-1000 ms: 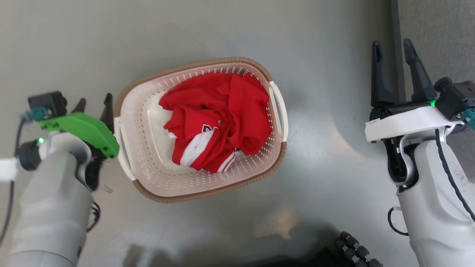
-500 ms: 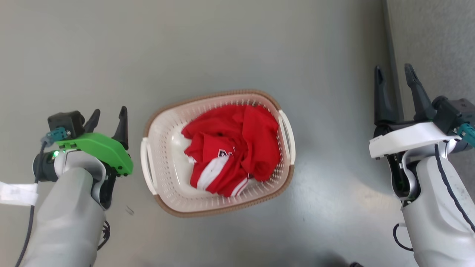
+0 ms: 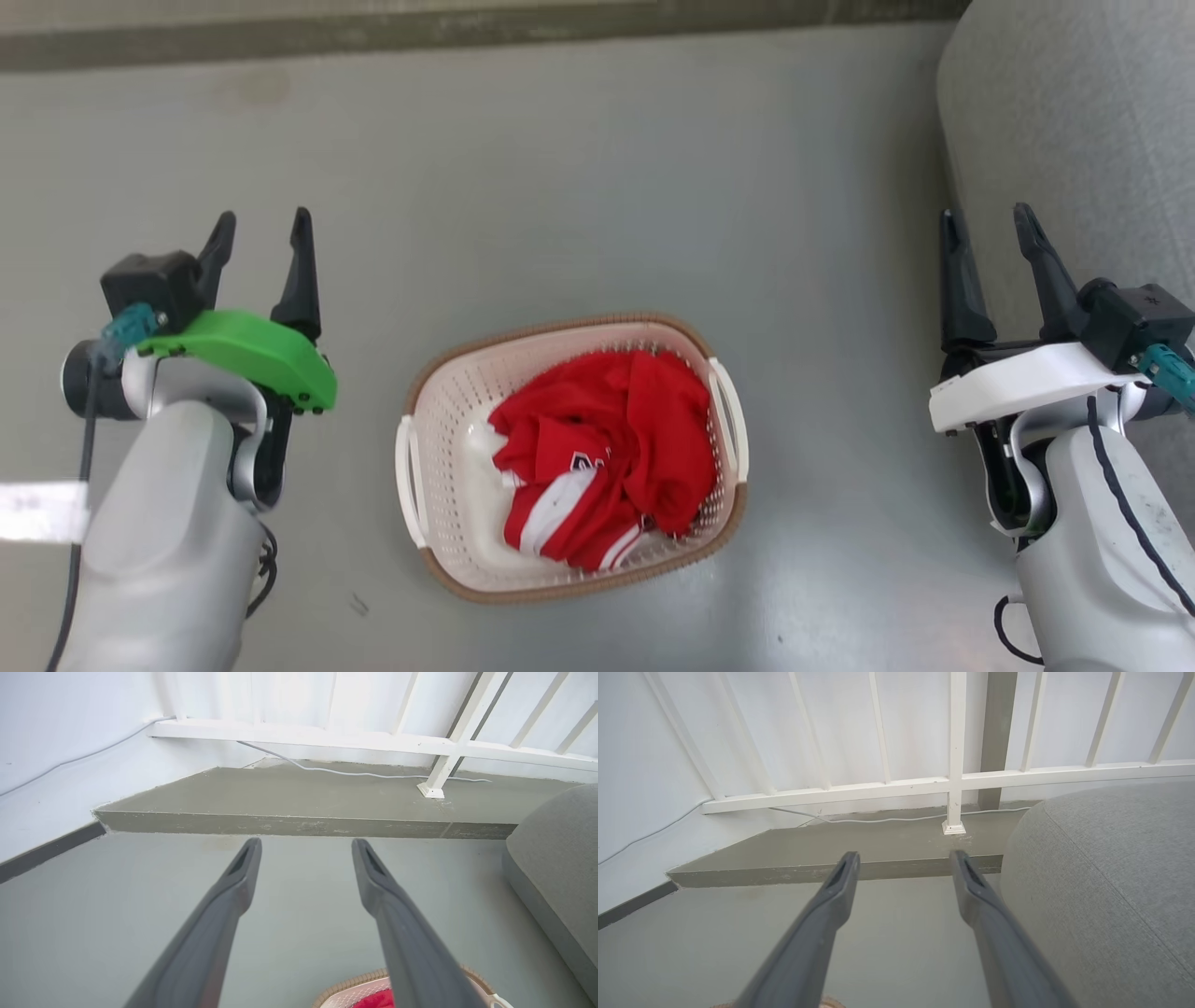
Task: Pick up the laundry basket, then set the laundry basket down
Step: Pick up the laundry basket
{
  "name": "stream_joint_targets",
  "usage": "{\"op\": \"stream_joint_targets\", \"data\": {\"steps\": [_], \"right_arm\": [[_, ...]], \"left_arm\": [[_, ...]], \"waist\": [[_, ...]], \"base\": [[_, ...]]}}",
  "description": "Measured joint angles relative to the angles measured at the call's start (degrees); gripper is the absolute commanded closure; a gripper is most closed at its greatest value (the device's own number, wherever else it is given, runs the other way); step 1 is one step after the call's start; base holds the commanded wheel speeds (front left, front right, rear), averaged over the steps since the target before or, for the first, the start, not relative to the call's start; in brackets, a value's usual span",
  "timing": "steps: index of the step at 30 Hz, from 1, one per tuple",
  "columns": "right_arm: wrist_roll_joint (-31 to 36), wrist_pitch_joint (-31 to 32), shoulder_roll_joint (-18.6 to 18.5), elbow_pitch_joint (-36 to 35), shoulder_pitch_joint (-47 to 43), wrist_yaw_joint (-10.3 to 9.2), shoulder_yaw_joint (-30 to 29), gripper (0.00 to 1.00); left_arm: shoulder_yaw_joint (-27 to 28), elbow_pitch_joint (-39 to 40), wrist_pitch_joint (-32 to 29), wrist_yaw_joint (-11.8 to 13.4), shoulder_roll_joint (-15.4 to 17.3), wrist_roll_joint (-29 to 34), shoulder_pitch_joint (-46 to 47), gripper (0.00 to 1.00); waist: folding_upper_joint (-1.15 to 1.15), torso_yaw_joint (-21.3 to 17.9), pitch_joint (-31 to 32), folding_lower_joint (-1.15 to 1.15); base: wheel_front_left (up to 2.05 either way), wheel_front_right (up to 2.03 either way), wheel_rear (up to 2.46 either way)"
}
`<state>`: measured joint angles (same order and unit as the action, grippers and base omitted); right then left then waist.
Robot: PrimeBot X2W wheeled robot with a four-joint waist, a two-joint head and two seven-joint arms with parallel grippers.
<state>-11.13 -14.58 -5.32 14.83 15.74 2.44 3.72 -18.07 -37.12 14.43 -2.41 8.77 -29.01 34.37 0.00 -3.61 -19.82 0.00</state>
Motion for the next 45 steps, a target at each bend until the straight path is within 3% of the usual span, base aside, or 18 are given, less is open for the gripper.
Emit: {"op": "stream_joint_targets", "data": {"steps": [16,45], "right_arm": [[0.6,0.0,0.0,-2.0,-3.2,-0.01,-0.7,0.0],[0.9,0.0,1.0,-3.4,-14.0,-0.1,0.7,0.0]], "left_arm": [[1.3,15.2,0.0,4.5,0.8,5.7,-12.1,0.0],[1.1,25.9,0.0,7.5,-0.2,6.5,-30.8,0.0]], "waist": [[0.0,0.2,7.8,0.0],[0.0,0.0,15.8,0.0]], "base": [[0.0,0.0,0.0],[0.0,0.0,0.0]]}}
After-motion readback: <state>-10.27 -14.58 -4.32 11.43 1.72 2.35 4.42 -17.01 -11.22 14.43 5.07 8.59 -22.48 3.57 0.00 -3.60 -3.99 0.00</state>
